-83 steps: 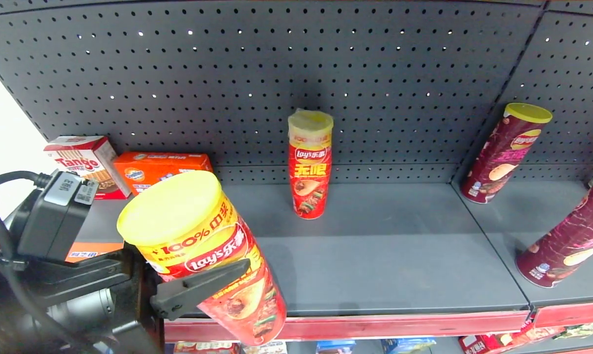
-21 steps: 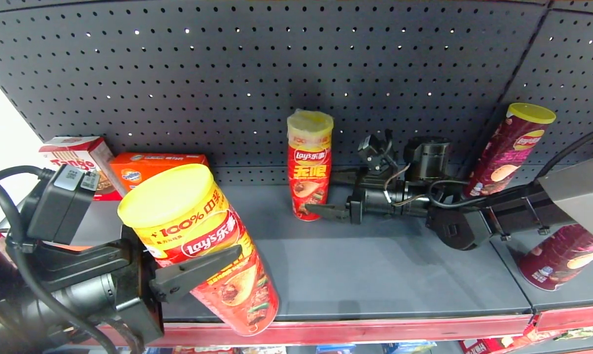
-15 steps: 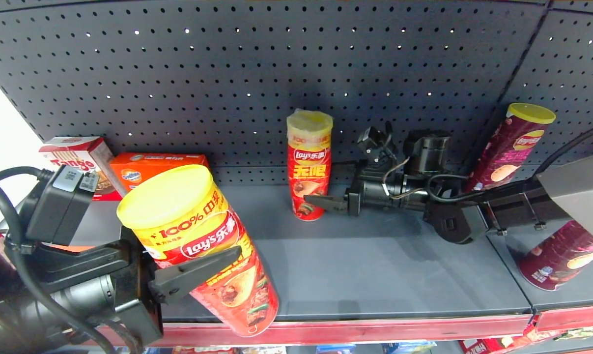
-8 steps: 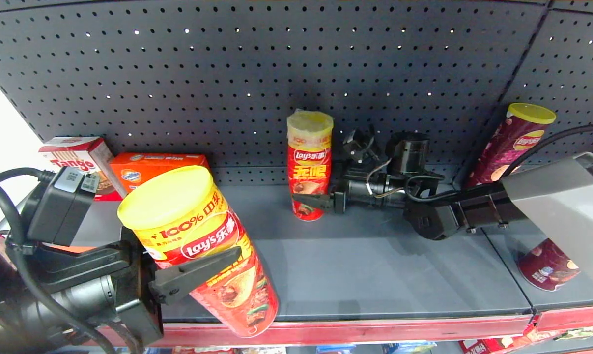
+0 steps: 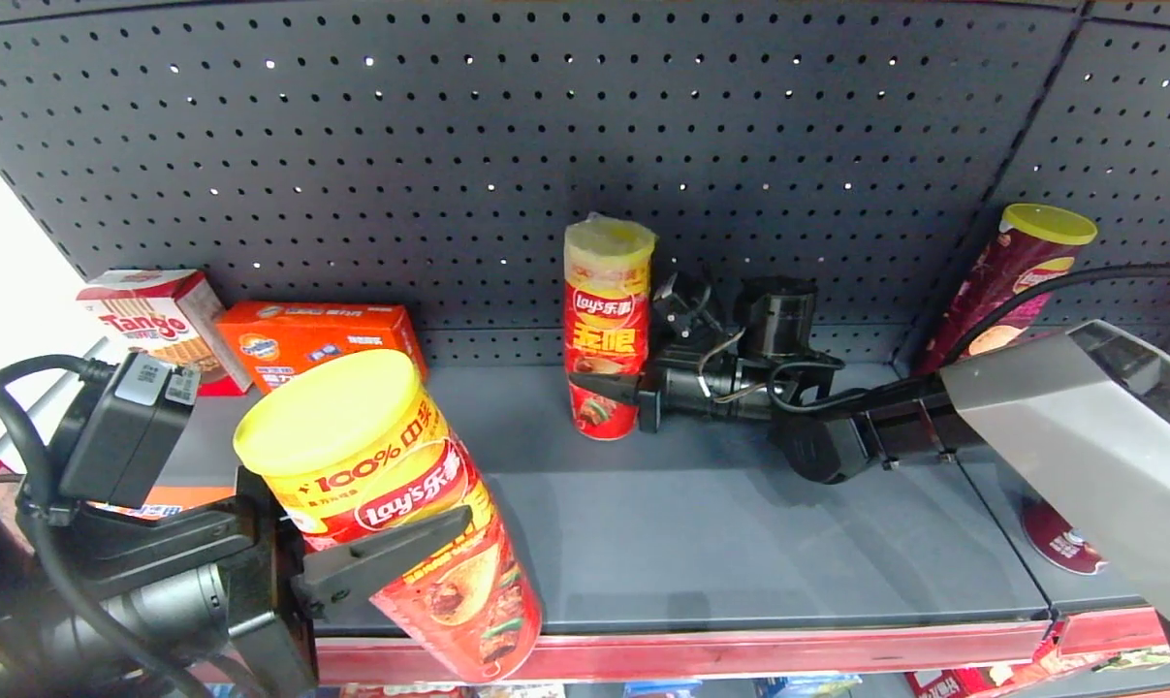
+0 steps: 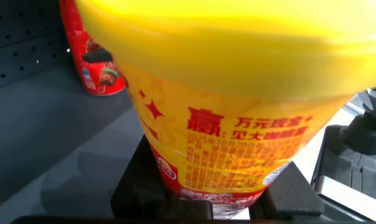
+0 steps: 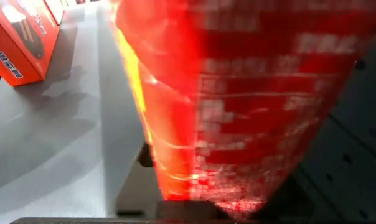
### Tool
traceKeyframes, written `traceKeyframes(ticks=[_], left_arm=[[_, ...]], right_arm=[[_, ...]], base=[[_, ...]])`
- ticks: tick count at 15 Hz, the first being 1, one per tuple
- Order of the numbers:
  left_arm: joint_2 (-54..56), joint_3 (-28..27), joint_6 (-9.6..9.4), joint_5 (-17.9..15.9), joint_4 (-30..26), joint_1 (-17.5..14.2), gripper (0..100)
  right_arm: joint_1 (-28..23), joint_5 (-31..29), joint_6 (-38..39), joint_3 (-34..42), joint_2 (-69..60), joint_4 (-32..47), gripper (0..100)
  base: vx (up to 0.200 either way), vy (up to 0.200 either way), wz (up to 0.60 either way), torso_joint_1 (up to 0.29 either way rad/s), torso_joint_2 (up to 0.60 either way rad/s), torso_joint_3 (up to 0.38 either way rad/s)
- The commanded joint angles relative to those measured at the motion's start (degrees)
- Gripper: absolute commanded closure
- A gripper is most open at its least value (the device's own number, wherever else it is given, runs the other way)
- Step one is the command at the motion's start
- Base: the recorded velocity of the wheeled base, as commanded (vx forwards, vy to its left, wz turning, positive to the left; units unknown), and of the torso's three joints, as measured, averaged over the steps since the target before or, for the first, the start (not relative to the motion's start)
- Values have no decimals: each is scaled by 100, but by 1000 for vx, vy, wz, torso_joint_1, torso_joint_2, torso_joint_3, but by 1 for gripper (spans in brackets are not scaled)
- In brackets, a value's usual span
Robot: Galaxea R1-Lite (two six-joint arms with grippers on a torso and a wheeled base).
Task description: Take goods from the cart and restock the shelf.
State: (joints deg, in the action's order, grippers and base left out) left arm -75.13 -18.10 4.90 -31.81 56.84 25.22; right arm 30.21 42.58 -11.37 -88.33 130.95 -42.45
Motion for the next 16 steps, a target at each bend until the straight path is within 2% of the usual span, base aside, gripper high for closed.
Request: traceKeyframes(ticks=[1,6,8,9,11,14,16], left_arm=[[16,9,2,-1,11,0,100],[16,9,2,-1,2,0,100],[16,-18,2,-1,11,0,100],[16,-18,2,-1,11,0,100],[16,-44,11,8,2,-9,100],[7,-53,11,52,2,-9,100],[7,-62,20,16,11,-202,100]], right_arm=[[-6,-4,-5,71,-114,0,100],[55,84,-23,1204,-1045,-326,100],[161,92,-40,2092,-1634,-624,100],[161,92,-40,2092,-1634,-624,100],[293,84,-32,3375,-2100,-1503,100],[442,84,-32,4272,-2346,-1987,100],[583,92,-32,4878,-2364,-2409,100]], base=[[0,0,0,0,0,0],[0,0,0,0,0,0],[0,0,0,0,0,0],[0,0,0,0,0,0],[0,0,0,0,0,0],[0,0,0,0,0,0],[0,0,0,0,0,0]])
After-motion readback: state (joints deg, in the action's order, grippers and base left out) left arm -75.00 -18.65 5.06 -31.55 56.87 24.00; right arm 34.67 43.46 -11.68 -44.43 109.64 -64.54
